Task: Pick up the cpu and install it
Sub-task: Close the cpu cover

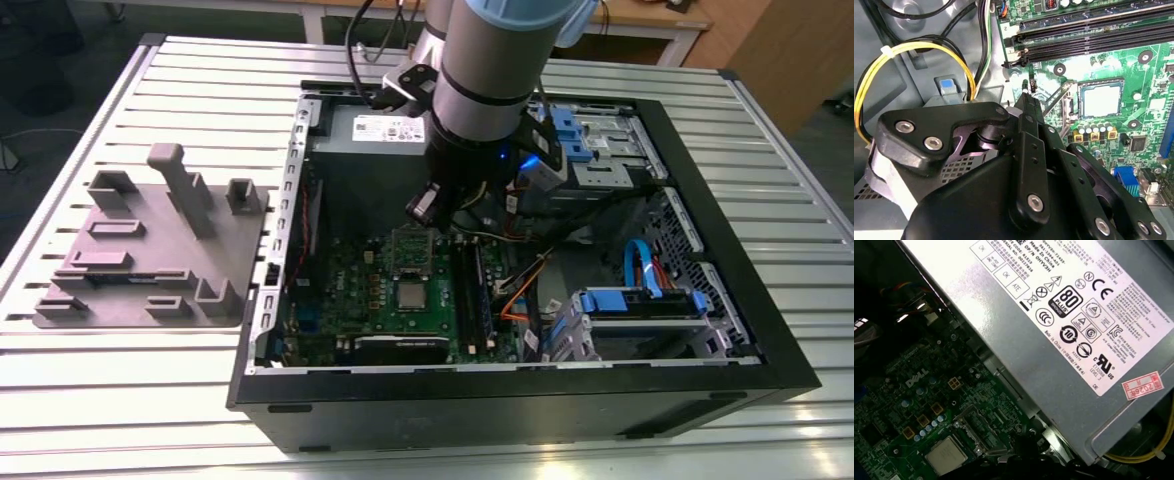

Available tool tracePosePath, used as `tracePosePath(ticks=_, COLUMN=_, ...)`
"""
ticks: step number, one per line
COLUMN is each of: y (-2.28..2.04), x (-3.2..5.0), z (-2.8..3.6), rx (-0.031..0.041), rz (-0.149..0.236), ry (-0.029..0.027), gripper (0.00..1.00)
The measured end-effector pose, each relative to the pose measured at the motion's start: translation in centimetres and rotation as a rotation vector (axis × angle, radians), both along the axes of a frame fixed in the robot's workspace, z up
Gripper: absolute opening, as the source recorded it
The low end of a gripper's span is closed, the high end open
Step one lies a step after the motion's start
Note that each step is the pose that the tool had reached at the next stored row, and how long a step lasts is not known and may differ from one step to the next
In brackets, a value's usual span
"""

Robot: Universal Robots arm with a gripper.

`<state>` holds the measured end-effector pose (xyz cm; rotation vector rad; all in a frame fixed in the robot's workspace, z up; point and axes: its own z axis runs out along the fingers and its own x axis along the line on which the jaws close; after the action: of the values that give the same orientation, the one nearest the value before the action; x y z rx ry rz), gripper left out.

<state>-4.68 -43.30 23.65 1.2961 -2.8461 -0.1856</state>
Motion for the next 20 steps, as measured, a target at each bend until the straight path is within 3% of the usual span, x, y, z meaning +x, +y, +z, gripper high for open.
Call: tracePosePath(ticks=20, y=0.02, x=-0.45, z=0.77, rx=-0.0018, rz=0.005, ry=0.0, gripper=0.1)
